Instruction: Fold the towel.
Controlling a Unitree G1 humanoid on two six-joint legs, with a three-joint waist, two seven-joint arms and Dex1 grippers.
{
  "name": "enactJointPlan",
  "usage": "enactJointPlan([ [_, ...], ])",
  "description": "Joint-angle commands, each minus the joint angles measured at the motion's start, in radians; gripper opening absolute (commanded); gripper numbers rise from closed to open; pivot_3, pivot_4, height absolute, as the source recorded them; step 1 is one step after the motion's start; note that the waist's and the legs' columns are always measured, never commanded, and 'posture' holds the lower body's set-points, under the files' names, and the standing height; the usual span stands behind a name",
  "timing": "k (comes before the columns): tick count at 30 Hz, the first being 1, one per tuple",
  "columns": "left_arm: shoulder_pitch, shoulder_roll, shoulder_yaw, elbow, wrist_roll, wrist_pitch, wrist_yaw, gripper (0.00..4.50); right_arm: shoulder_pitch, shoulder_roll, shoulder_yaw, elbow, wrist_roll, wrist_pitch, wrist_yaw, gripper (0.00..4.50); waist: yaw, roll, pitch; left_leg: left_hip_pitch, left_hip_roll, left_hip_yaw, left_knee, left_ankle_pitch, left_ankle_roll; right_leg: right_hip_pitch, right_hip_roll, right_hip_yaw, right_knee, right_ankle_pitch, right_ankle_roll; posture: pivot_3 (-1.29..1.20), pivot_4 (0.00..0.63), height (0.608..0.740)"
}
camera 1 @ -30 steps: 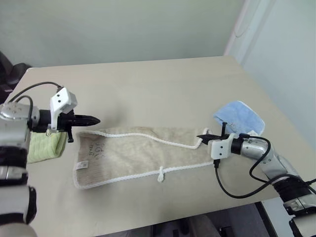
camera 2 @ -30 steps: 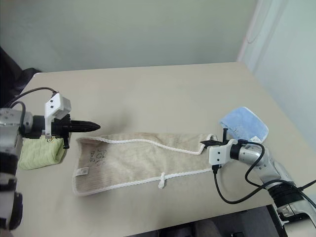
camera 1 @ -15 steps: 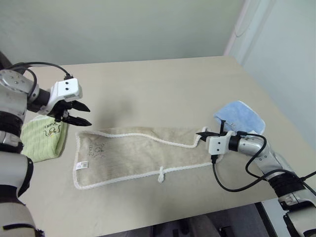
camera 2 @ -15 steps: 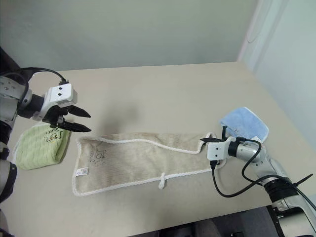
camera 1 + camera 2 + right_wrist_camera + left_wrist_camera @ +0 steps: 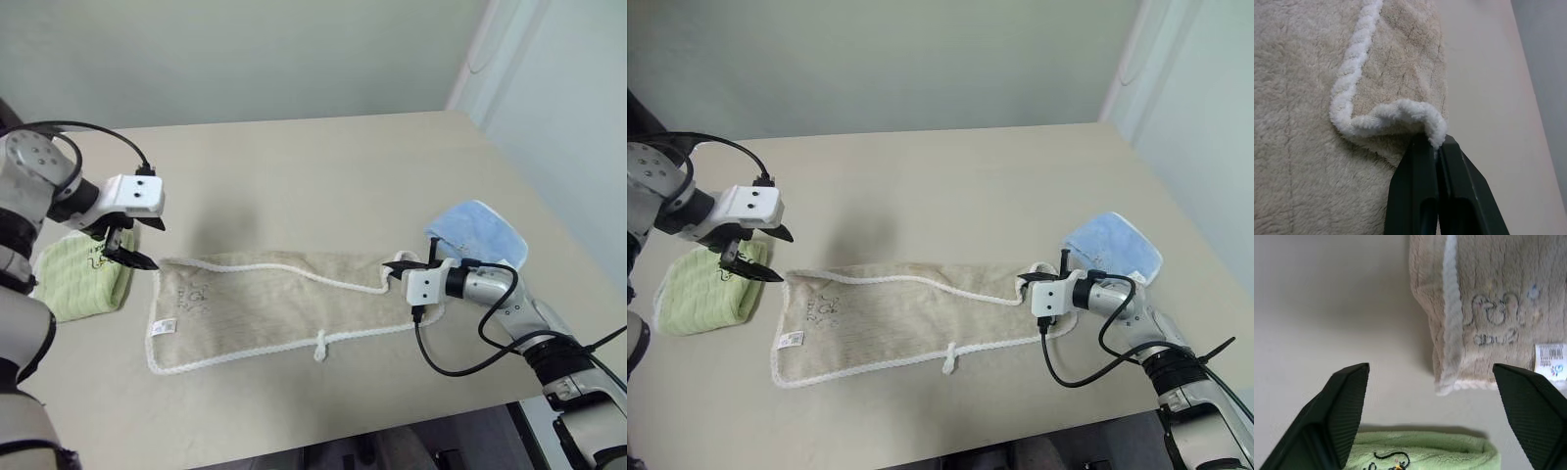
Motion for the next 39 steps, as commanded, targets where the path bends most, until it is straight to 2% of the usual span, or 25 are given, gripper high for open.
enactJointPlan([
  [1,0.001,-0.007,-0.020,0.014,0.001,-0.047,-0.063,4.47,0.006,0.001,-0.013,-0.028,0.001,-0.002,-0.024,0.00,0.002,0.000,0.000,0.000,0.000,0.000,0.000,0.000,0.000,0.000,0.000,0.000,0.000,0.000,0.000,0.00,0.150,0.740],
  [5,0.041,-0.025,-0.026,0.016,0.020,-0.089,-0.063,4.47,0.022,0.005,-0.013,-0.050,0.003,0.010,-0.029,0.00,0.001,0.000,0.000,0.000,0.000,0.000,0.000,0.000,0.000,0.000,0.000,0.000,0.000,0.000,0.000,0.00,0.150,0.740],
  [10,0.093,-0.057,0.030,0.025,0.031,-0.115,-0.063,4.47,0.051,-0.003,-0.021,-0.084,0.011,0.024,-0.027,0.00,0.002,0.000,0.000,0.000,0.000,0.000,0.000,0.000,0.000,0.000,0.000,0.000,0.000,0.000,0.001,0.00,0.150,0.740],
  [13,0.128,-0.063,0.068,0.040,0.055,-0.148,-0.063,3.93,0.068,-0.010,-0.032,-0.105,0.028,0.037,-0.020,0.00,0.001,0.000,0.000,0.000,0.000,0.000,0.001,0.000,0.000,0.000,0.000,0.000,0.000,0.000,0.001,0.00,0.150,0.740],
  [23,0.211,-0.073,0.253,0.056,0.068,-0.153,-0.063,0.23,0.115,-0.029,-0.096,-0.213,0.193,0.175,0.061,0.00,0.002,0.000,0.000,-0.001,0.000,0.000,0.002,0.000,0.001,0.000,0.000,-0.001,0.000,0.000,0.001,0.00,0.150,0.740],
  [24,0.221,-0.071,0.271,0.060,0.075,-0.154,-0.063,0.04,0.118,-0.034,-0.101,-0.218,0.203,0.185,0.069,0.00,0.002,0.000,0.000,-0.001,0.000,0.000,0.002,0.000,0.001,0.000,0.000,-0.001,0.000,0.000,0.001,0.00,0.150,0.740],
  [28,0.244,-0.073,0.351,0.059,0.084,-0.133,-0.063,0.04,0.136,-0.042,-0.133,-0.265,0.279,0.272,0.108,0.00,0.001,0.000,0.000,-0.001,0.000,0.000,0.001,0.000,0.001,0.000,0.000,-0.001,0.000,0.000,0.001,0.00,0.150,0.740],
  [34,0.201,-0.116,0.651,0.058,-0.078,0.163,-0.005,0.04,0.148,-0.065,-0.318,-0.425,0.587,0.685,0.153,0.00,0.007,0.000,0.000,-0.005,-0.001,0.000,0.002,0.001,0.001,-0.001,0.000,0.000,0.000,0.000,0.002,0.00,0.150,0.740],
  [39,0.192,-0.144,0.780,0.064,-0.074,0.158,0.151,0.04,0.042,-0.062,-0.410,-0.357,0.651,0.797,0.116,0.00,0.004,0.000,0.000,-0.004,-0.001,0.001,0.002,0.001,0.001,-0.001,0.000,0.000,0.000,0.000,0.002,0.00,0.150,0.740],
])
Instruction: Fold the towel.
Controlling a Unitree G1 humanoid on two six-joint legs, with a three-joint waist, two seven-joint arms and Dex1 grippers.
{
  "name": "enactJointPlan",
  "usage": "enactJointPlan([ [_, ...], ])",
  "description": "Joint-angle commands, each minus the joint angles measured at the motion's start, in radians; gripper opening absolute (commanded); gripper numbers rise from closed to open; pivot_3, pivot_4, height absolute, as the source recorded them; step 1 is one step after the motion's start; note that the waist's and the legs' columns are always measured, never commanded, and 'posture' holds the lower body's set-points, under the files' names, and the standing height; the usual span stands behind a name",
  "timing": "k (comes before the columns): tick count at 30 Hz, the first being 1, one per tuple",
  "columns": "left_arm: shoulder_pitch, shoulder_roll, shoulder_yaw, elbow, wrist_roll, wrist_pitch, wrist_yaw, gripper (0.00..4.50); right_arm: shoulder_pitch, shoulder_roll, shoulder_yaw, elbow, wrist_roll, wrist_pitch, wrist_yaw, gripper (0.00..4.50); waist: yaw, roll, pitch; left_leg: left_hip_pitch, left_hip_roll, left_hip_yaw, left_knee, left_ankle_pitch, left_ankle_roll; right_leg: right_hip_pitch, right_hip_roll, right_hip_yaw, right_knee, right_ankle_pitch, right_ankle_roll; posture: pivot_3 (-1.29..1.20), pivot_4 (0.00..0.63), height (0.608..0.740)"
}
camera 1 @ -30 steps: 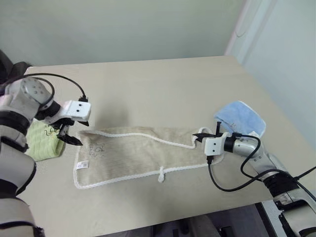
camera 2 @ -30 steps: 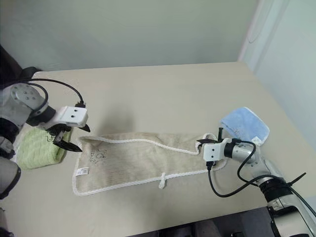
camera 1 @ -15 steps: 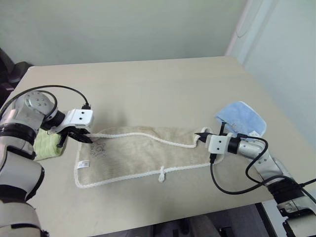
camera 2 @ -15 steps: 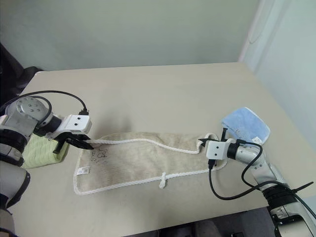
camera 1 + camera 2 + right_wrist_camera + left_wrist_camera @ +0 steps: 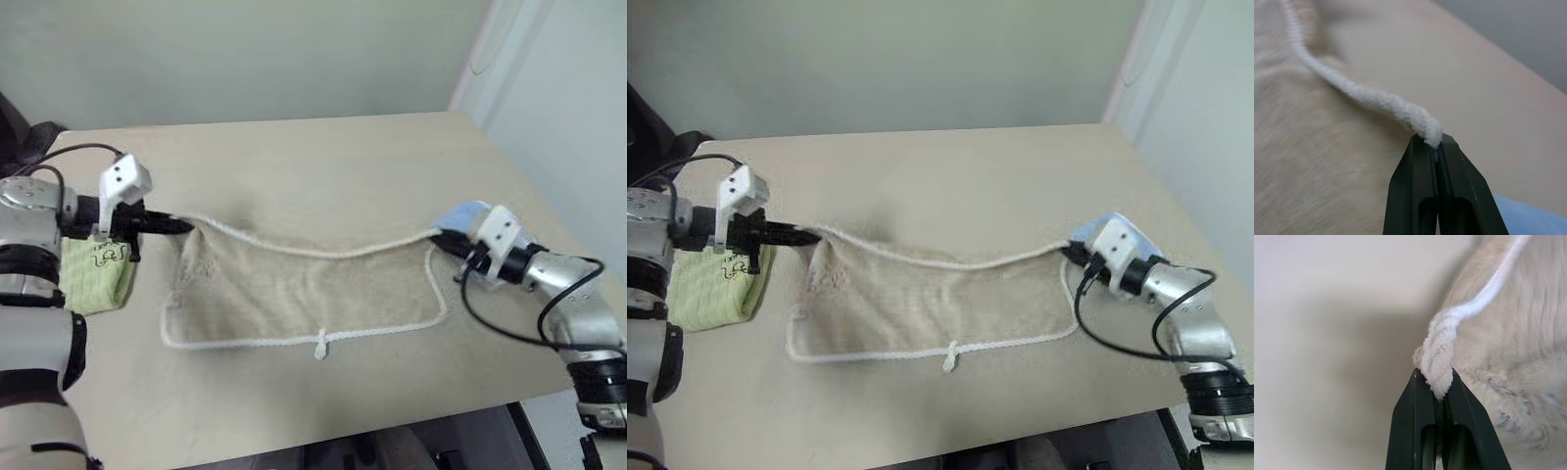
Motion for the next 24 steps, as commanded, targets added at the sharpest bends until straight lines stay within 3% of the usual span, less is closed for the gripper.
enactJointPlan([
  [1,-0.044,-0.024,0.096,0.001,-0.006,0.001,0.120,0.04,-0.110,-0.002,-0.069,0.056,0.038,0.049,-0.032,0.00,-0.001,0.000,0.000,0.000,0.000,0.000,0.000,0.001,0.000,0.000,0.000,0.000,0.001,0.000,0.000,0.00,0.150,0.740],
  [9,-0.208,-0.122,0.178,0.085,0.073,-0.069,0.487,0.04,-0.508,0.007,-0.070,0.471,-0.051,-0.046,-0.107,0.00,-0.001,0.001,0.000,-0.002,0.000,0.000,-0.001,0.006,0.003,-0.003,0.000,0.000,0.002,0.004,-0.002,0.00,0.150,0.740],
  [12,-0.258,-0.131,0.215,0.106,0.072,-0.057,0.545,0.04,-0.606,-0.003,-0.070,0.586,-0.080,-0.108,-0.115,0.00,-0.001,0.001,0.000,-0.002,0.000,0.000,-0.003,0.006,0.003,-0.005,0.000,0.000,0.001,0.010,-0.011,0.00,0.150,0.740],
  [16,-0.242,-0.109,0.253,0.101,0.067,-0.065,0.463,0.04,-0.580,-0.034,-0.088,0.570,-0.060,-0.133,-0.055,0.00,-0.001,0.002,0.000,-0.002,0.000,0.000,-0.006,0.006,0.003,-0.005,0.000,0.000,0.000,0.009,-0.011,0.00,0.150,0.740],
  [24,0.002,0.034,0.283,-0.063,-0.011,0.108,-0.092,0.04,-0.188,-0.132,-0.202,0.083,0.221,0.179,0.142,0.00,0.000,0.003,0.001,-0.003,-0.001,0.002,-0.003,0.006,0.003,-0.005,-0.001,0.000,0.000,0.009,-0.011,0.00,0.150,0.740],
])
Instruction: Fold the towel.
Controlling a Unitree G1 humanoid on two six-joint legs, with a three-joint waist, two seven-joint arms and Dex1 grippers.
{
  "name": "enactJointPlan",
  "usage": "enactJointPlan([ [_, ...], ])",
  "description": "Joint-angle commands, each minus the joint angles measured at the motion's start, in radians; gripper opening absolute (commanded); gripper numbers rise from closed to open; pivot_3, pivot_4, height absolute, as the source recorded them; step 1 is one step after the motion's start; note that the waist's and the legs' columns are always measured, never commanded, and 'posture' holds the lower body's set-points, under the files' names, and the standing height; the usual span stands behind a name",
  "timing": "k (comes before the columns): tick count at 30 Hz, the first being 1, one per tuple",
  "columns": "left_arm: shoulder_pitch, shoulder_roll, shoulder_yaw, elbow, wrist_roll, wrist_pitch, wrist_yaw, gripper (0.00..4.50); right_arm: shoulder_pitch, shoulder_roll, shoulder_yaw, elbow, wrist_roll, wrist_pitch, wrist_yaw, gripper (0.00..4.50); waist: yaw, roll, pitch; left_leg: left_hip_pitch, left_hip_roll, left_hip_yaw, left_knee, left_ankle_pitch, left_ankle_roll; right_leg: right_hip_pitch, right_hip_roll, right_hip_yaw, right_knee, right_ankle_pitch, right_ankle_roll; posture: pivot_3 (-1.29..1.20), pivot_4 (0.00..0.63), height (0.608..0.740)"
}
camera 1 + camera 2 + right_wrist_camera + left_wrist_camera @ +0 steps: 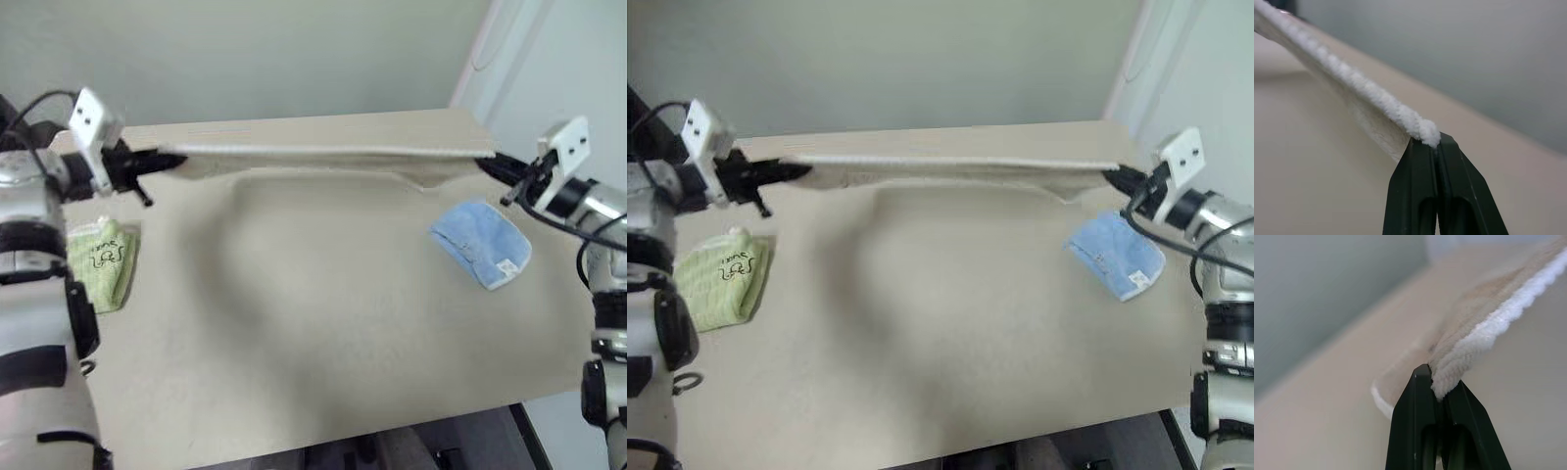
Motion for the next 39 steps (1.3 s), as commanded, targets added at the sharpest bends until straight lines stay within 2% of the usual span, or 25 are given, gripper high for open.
enactJointPlan([
  [1,0.103,0.095,0.024,-0.123,-0.049,0.091,-0.169,0.04,0.124,-0.072,-0.096,-0.234,0.143,0.142,0.069,0.00,-0.001,0.000,0.000,0.000,0.000,0.000,0.001,0.000,0.000,0.000,0.001,0.000,0.000,0.000,0.000,0.00,0.150,0.740],
  [2,0.139,0.112,0.023,-0.155,-0.060,0.113,-0.179,0.04,0.163,-0.085,-0.105,-0.279,0.173,0.175,0.085,0.00,-0.002,0.000,0.000,0.000,0.000,0.000,0.002,0.000,0.000,0.000,0.001,-0.001,0.001,0.000,0.001,0.00,0.150,0.740],
  [3,0.174,0.133,0.017,-0.184,-0.075,0.147,-0.182,0.04,0.203,-0.101,-0.113,-0.324,0.204,0.210,0.107,0.00,-0.003,0.000,0.000,0.000,0.001,0.000,0.003,0.000,0.000,0.001,0.001,0.000,0.001,-0.005,0.008,0.00,0.150,0.740],
  [8,0.349,0.233,0.003,-0.339,-0.189,0.273,-0.182,0.04,0.325,-0.182,-0.135,-0.448,0.334,0.346,0.216,0.00,-0.007,0.000,0.000,-0.004,0.000,0.000,0.004,0.004,-0.004,-0.001,0.001,0.000,0.001,-0.007,0.009,0.00,0.150,0.740],
  [10,0.403,0.256,0.000,-0.390,-0.224,0.304,-0.182,0.04,0.347,-0.196,-0.130,-0.469,0.362,0.371,0.246,0.00,-0.007,0.000,0.000,-0.005,0.000,0.000,0.004,-0.001,-0.014,-0.002,0.001,0.000,0.001,-0.007,0.009,0.00,0.150,0.740],
  [14,0.488,0.273,-0.012,-0.452,-0.234,0.292,-0.182,0.04,0.372,-0.203,-0.111,-0.486,0.391,0.401,0.280,0.00,-0.004,0.000,0.000,-0.006,0.000,-0.002,0.004,-0.001,-0.017,-0.003,0.001,0.000,0.002,-0.008,0.008,0.00,0.150,0.740],
  [21,0.558,0.249,-0.038,-0.506,-0.187,0.262,-0.182,0.04,0.421,-0.193,-0.050,-0.496,0.345,0.403,0.280,0.00,-0.004,-0.001,-0.001,-0.006,0.000,-0.002,0.003,0.001,-0.013,-0.004,0.001,0.000,0.003,-0.007,0.007,0.00,0.150,0.740],
  [29,0.457,0.168,-0.076,-0.475,-0.116,0.245,-0.151,0.04,0.517,-0.168,-0.001,-0.575,0.329,0.428,0.219,0.00,0.000,-0.001,-0.001,-0.006,0.000,-0.002,0.004,0.001,-0.014,-0.004,0.001,0.000,0.003,-0.007,0.007,0.00,0.150,0.740],
  [33,0.367,0.122,-0.089,-0.389,-0.064,0.212,-0.107,0.04,0.495,-0.145,-0.014,-0.541,0.309,0.423,0.164,0.00,-0.001,-0.001,-0.001,-0.006,0.000,-0.002,0.005,0.001,-0.013,-0.003,0.001,0.000,0.003,-0.007,0.007,0.00,0.150,0.740],
  [35,0.322,0.103,-0.095,-0.334,-0.031,0.187,-0.080,0.04,0.477,-0.142,-0.014,-0.518,0.295,0.421,0.149,0.00,-0.001,-0.001,-0.001,-0.006,0.000,-0.002,0.005,0.006,-0.005,-0.003,0.001,0.000,0.004,-0.007,0.007,0.00,0.150,0.740],
  [39,0.229,0.050,-0.127,-0.195,0.055,0.095,0.003,0.04,0.425,-0.131,0.015,-0.443,0.240,0.394,0.128,0.00,-0.001,-0.001,-0.001,-0.006,0.000,-0.002,0.005,0.006,-0.004,-0.003,0.001,0.000,0.003,-0.007,0.007,0.00,0.150,0.740],
])
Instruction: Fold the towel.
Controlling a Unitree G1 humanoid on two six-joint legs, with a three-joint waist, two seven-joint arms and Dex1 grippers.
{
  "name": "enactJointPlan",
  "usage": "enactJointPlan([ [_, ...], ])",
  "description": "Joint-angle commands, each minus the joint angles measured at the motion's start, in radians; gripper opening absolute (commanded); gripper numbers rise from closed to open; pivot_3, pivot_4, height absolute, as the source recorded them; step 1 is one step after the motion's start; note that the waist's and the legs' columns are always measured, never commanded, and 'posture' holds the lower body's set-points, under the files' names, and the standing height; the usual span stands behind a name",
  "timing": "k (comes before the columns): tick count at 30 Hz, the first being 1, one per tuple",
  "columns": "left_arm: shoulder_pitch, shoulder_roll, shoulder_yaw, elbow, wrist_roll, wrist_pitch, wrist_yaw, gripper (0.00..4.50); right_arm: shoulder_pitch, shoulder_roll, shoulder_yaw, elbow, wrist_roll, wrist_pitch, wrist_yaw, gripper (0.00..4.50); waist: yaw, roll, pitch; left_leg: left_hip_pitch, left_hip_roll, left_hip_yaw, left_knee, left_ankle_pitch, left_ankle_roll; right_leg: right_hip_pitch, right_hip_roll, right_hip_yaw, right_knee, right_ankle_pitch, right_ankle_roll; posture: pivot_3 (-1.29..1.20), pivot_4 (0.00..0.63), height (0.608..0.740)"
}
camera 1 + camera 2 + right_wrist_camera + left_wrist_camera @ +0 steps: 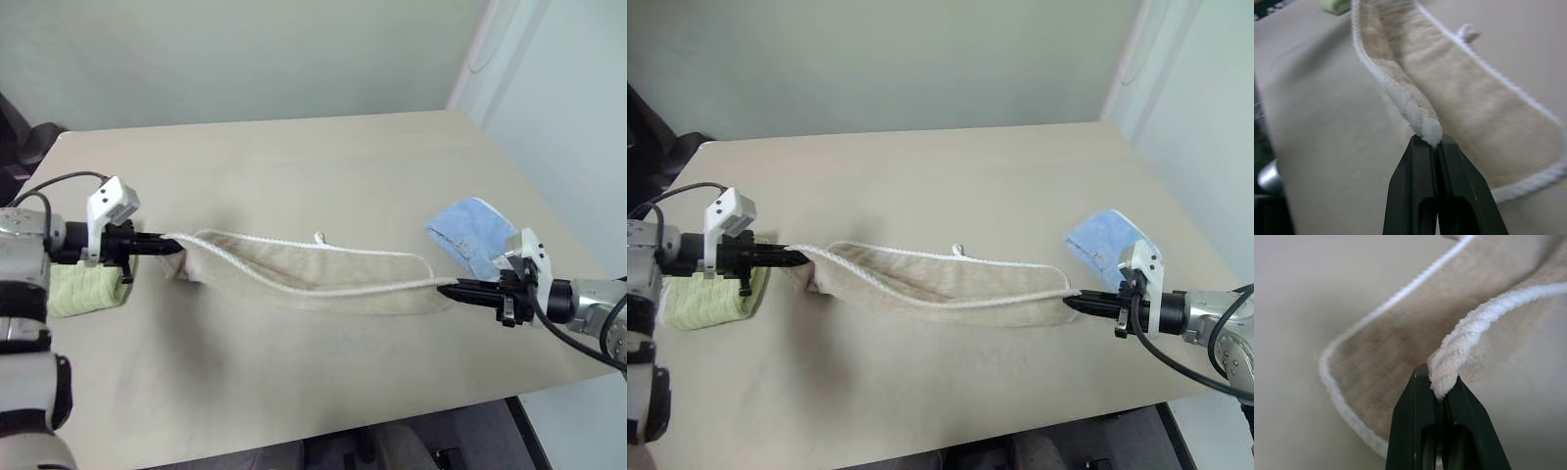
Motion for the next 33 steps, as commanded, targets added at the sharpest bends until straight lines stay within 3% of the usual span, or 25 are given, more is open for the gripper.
enactJointPlan([
  [1,-0.065,-0.021,-0.015,0.094,0.071,-0.085,0.064,0.04,-0.061,0.017,0.016,0.058,-0.054,-0.036,-0.033,0.00,0.000,0.000,0.000,0.000,0.000,0.000,0.000,0.000,0.000,0.000,0.000,0.000,0.000,0.000,0.000,0.00,0.150,0.740],
  [16,-0.163,-0.132,-0.060,0.294,0.245,-0.215,0.296,0.04,-0.247,0.133,0.157,0.344,-0.296,-0.179,-0.087,0.00,0.000,-0.001,0.000,0.000,0.000,0.001,0.002,0.002,0.003,0.001,0.000,-0.001,-0.001,0.009,0.004,0.00,0.150,0.740],
  [29,-0.195,-0.162,-0.063,0.328,0.301,-0.220,0.332,0.04,-0.325,0.186,0.194,0.493,-0.400,-0.272,-0.076,0.00,0.002,-0.001,0.000,0.000,0.000,0.001,0.002,0.002,0.003,0.001,0.000,-0.001,-0.002,0.013,-0.001,0.00,0.150,0.740],
  [30,-0.196,-0.164,-0.061,0.329,0.299,-0.216,0.326,0.51,-0.326,0.187,0.195,0.497,-0.405,-0.276,-0.074,0.00,0.002,-0.001,0.000,0.000,0.000,0.001,0.002,0.002,0.003,0.001,0.000,-0.001,-0.002,0.013,-0.001,0.00,0.150,0.740],
  [32,-0.196,-0.167,-0.059,0.330,0.297,-0.209,0.316,1.03,-0.327,0.189,0.194,0.502,-0.412,-0.281,-0.069,0.00,0.002,-0.001,0.000,0.000,0.000,0.001,0.002,0.002,0.003,0.001,0.000,-0.001,-0.002,0.013,-0.001,0.00,0.150,0.740],
  [33,-0.196,-0.167,-0.059,0.330,0.296,-0.208,0.314,1.42,-0.326,0.189,0.192,0.505,-0.414,-0.283,-0.067,0.22,0.002,-0.001,0.000,0.000,0.000,0.001,0.002,0.002,0.003,0.001,0.000,-0.001,-0.002,0.013,-0.001,0.00,0.150,0.740],
])
